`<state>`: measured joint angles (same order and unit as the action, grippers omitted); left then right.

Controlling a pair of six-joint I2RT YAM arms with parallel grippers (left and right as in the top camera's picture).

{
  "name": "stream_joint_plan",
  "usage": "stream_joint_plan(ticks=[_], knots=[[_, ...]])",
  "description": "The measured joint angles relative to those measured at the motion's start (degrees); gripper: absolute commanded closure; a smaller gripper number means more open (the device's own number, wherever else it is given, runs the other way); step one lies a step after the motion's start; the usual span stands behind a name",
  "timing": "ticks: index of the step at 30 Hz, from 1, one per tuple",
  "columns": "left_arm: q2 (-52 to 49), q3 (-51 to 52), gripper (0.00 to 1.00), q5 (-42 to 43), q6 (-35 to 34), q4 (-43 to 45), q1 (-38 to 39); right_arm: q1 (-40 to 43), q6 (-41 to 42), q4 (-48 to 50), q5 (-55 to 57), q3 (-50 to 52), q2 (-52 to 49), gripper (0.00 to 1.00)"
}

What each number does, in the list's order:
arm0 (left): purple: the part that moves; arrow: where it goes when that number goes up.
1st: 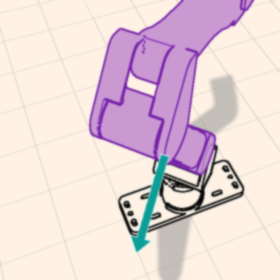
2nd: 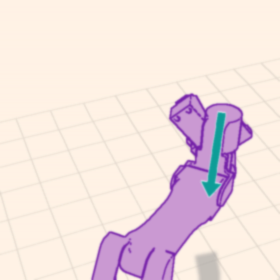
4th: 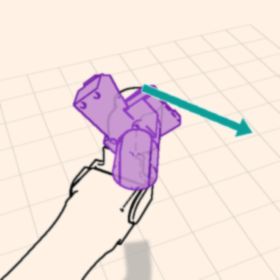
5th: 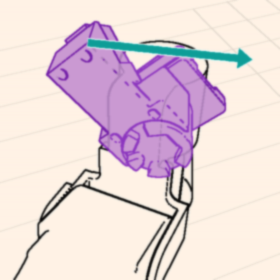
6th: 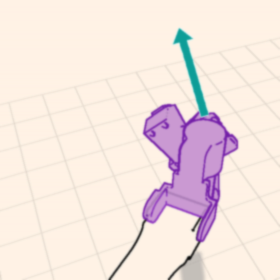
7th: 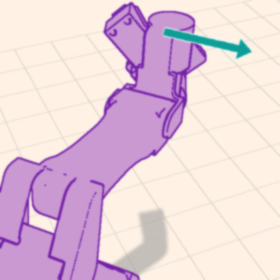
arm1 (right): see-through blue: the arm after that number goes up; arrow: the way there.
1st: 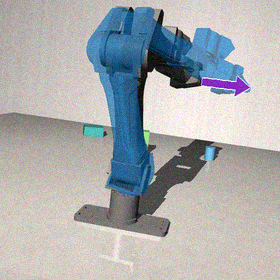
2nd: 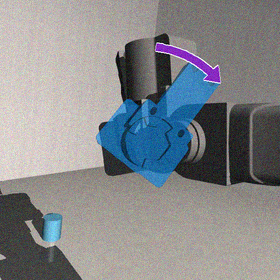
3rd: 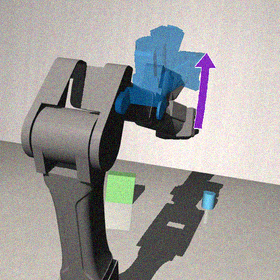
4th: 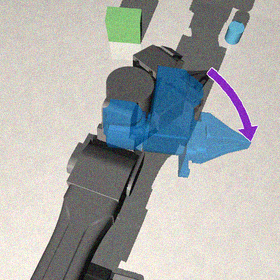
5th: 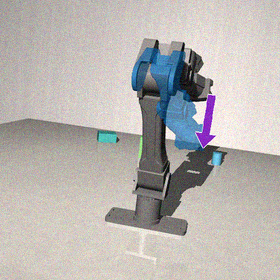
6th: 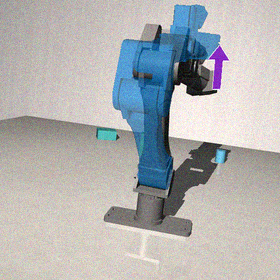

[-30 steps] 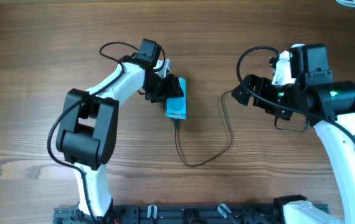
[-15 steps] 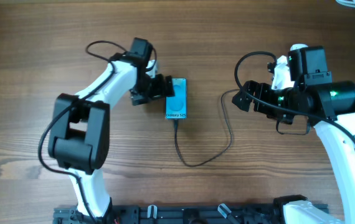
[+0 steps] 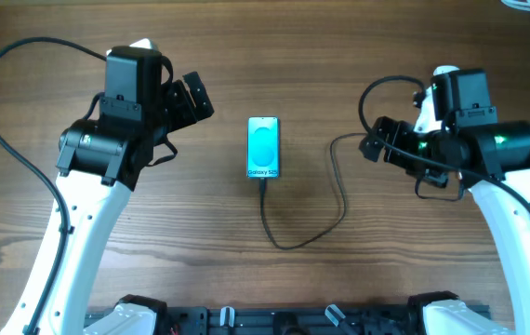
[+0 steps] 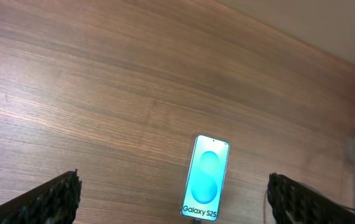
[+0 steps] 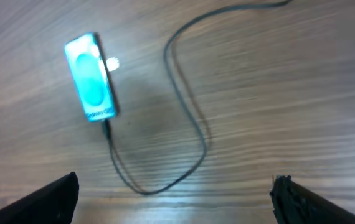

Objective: Plug charger to phone and switch on socket

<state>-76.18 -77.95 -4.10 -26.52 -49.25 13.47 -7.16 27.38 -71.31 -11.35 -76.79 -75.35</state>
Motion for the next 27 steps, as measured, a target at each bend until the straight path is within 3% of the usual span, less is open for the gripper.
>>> stream_joint_plan(ticks=[5,9,18,27], knots=[[0.0,0.0,0.0,-0.6,0.0,-0.1,0.0,7.1,-1.9,-11.5,5.3,-20.5,-9.0,0.0],[0.0,0.0,0.0,-0.6,-0.1,0.0,0.0,14.8,-3.1,-11.8,9.7,-34.0,-18.0,0.0],[0.0,0.0,0.0,-0.8,-0.4,0.0,0.0,31.8,6.1,-6.1,16.5,-35.9,-24.3,0.0],[0.0,0.0,0.0,-0.8,-0.4,0.0,0.0,34.6,7.5,-4.4,17.0,-36.1,-34.7,0.0]])
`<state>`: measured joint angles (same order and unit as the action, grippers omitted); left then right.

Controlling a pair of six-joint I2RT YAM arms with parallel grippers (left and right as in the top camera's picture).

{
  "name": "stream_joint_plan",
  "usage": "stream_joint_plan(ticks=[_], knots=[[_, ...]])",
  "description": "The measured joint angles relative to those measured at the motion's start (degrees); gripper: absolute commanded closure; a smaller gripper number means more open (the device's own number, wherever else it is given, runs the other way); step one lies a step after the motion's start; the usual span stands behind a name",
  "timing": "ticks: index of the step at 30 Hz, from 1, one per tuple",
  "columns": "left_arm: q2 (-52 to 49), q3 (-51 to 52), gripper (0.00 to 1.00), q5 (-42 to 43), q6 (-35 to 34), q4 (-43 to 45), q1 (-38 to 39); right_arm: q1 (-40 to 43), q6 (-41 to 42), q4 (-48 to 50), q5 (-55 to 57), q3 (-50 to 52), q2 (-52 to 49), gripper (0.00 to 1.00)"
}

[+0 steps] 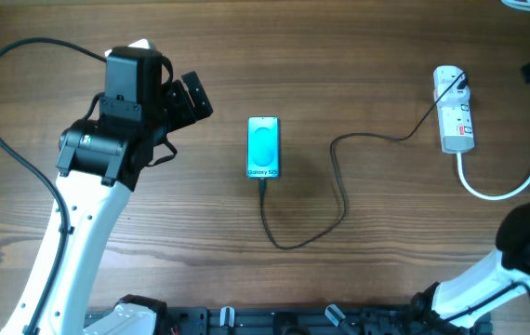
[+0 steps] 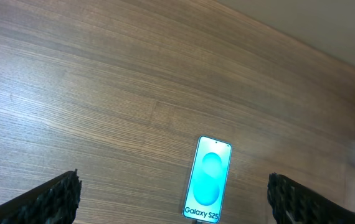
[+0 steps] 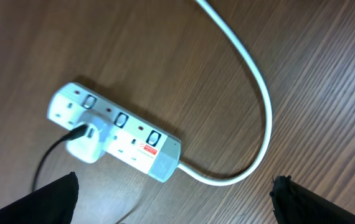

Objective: Plug charger to phone and switch on socket

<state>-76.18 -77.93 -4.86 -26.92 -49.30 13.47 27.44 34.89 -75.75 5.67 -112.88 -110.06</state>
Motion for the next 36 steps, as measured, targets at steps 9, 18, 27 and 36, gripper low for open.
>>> stream_joint_plan(ticks=[9,18,27,36], knots=[[0.0,0.0,0.0,0.0,0.0,0.0,0.0,0.0,-4.3,2.0,-0.2,0.0,-9.0,0.0],[0.0,0.0,0.0,0.0,0.0,0.0,0.0,0.4,-10.7,5.6,-4.2,0.0,-13.0,0.0],[0.0,0.0,0.0,0.0,0.0,0.0,0.0,0.5,-13.2,8.6,-4.2,0.2,-15.8,0.0],[0.0,0.0,0.0,0.0,0.0,0.0,0.0,0.5,-15.8,17.0,-7.2,8.2,-16.1,0.0]])
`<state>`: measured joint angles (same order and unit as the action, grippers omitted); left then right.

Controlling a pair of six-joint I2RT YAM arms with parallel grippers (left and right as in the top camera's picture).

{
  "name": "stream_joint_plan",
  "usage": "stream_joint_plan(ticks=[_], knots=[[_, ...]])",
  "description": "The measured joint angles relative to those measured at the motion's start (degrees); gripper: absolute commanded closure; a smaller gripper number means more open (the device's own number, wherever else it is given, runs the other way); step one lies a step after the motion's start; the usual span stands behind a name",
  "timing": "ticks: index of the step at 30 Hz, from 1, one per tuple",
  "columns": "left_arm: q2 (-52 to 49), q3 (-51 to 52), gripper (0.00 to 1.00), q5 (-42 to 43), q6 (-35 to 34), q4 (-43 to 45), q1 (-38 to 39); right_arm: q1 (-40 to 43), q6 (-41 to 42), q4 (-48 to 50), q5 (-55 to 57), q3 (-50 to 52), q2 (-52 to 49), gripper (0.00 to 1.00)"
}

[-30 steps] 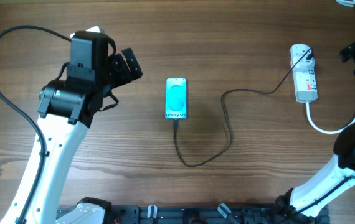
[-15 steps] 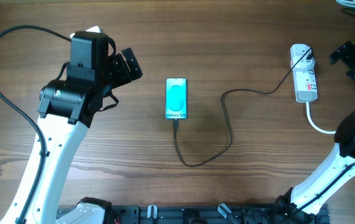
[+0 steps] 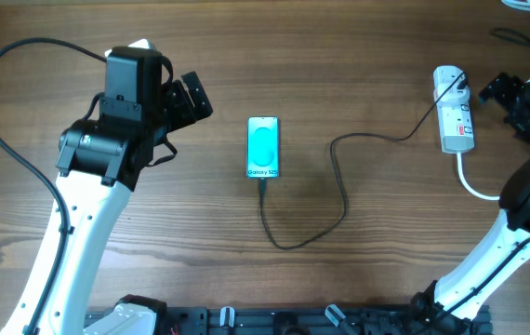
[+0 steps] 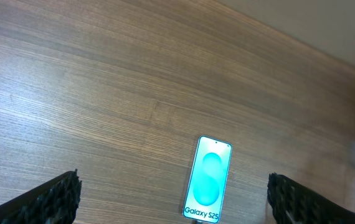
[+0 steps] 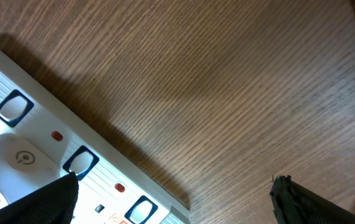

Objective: Plug charger to phone and switch on socket

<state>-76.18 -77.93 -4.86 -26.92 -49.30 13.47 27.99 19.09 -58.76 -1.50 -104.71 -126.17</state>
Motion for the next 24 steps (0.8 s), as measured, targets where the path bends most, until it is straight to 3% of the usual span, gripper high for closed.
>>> stream_joint_plan(ticks=[9,24], knots=[[0.0,0.0,0.0,0.0,0.0,0.0,0.0,0.0,-1.5,7.4,-2.6,7.7,-0.2,0.0],[0.0,0.0,0.0,0.0,0.0,0.0,0.0,0.0,-1.5,10.9,-6.2,7.8,-0.2,0.0]])
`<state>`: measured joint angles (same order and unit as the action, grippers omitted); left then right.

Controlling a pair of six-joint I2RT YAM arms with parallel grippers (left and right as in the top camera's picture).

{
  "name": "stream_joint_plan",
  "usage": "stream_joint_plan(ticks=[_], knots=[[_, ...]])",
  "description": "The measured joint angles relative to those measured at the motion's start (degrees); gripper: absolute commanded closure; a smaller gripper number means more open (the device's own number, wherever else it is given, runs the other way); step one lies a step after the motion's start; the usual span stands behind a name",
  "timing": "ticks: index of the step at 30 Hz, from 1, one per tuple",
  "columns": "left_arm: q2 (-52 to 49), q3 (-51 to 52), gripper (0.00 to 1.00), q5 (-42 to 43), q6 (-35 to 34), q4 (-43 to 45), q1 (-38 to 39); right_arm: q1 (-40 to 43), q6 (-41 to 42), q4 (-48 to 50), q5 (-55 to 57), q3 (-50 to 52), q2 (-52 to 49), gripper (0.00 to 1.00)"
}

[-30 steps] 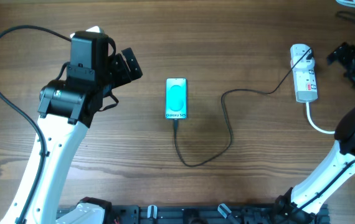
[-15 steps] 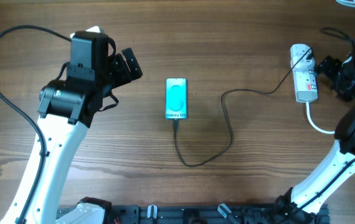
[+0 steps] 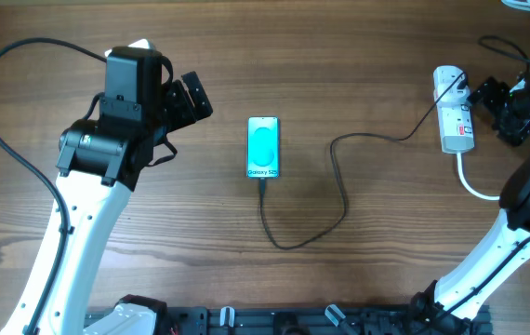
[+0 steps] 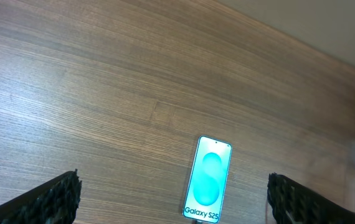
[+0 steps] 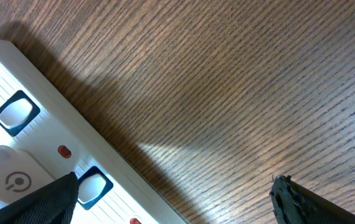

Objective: Plug charger to phone and switch on socket

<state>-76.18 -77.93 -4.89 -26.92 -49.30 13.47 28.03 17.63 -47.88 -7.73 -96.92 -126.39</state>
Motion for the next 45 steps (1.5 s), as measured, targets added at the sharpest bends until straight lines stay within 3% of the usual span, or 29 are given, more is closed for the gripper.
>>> stream_joint_plan(ticks=[34,45], knots=[[0.0,0.0,0.0,0.0,0.0,0.0,0.0,-1.0,0.0,0.2,0.7,1.1,0.0,0.0],[0.0,0.0,0.0,0.0,0.0,0.0,0.0,-2.6,2.3,-7.5,-0.4,1.6,2.0,0.0]])
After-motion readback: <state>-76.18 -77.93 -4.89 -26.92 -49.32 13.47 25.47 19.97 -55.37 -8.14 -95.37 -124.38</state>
